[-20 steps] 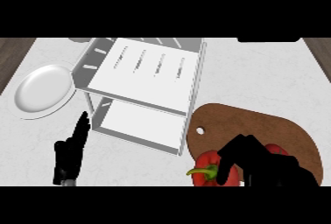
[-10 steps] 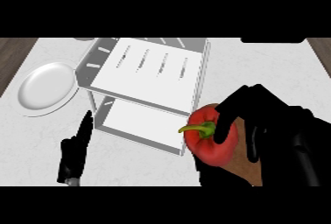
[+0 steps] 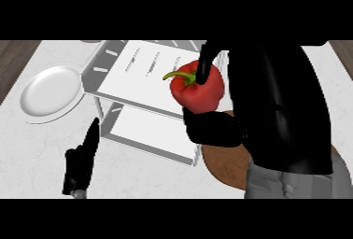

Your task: Pick the bell pepper from the cutting board and place it in the tiered basket

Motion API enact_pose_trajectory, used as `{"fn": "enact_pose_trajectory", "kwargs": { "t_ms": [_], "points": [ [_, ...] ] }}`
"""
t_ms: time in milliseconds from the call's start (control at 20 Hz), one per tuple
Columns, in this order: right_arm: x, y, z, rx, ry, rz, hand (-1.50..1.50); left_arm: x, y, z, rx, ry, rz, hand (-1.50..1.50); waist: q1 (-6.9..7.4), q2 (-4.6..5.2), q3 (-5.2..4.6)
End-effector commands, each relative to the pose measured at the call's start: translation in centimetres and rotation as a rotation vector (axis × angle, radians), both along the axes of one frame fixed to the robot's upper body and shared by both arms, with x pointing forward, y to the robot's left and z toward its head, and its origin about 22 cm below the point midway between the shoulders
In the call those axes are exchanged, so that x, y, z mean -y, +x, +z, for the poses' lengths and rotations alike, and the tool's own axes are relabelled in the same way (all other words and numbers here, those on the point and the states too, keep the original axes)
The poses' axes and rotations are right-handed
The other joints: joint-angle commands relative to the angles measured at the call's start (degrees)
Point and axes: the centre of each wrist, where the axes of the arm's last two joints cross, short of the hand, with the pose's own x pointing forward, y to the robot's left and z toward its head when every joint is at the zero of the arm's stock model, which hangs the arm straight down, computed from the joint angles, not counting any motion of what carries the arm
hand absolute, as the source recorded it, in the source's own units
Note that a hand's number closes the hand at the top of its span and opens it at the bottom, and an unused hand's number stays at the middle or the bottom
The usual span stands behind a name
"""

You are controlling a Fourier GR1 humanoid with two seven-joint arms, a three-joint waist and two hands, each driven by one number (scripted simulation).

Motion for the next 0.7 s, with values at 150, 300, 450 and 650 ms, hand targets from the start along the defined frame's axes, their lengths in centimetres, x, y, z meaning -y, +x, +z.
{"fn": "enact_pose_trajectory", "kwargs": {
  "t_ms": [150, 300, 450, 650],
  "points": [
    [-2.9, 4.4, -0.3, -0.139, -0.033, -0.059, 1.50, -0.3, -0.1, -0.4, -0.036, 0.002, 0.017, 0.00, 0.01, 0.23, -0.09],
    [-4.1, 6.3, -3.5, -0.139, -0.039, -0.080, 1.50, 1.2, 0.9, -0.7, -0.030, -0.010, -0.007, 0.00, 0.11, 0.42, -0.10],
    [-4.0, 7.5, -5.5, -0.168, -0.056, -0.108, 1.50, -0.6, -0.4, -0.5, -0.041, -0.005, 0.017, 0.00, 0.16, 0.34, -0.07],
    [-5.4, 8.7, -7.0, -0.175, -0.018, -0.122, 1.50, -1.5, 0.8, -0.3, -0.018, 0.008, 0.003, 0.00, 0.16, 0.35, -0.08]
  ]
}}
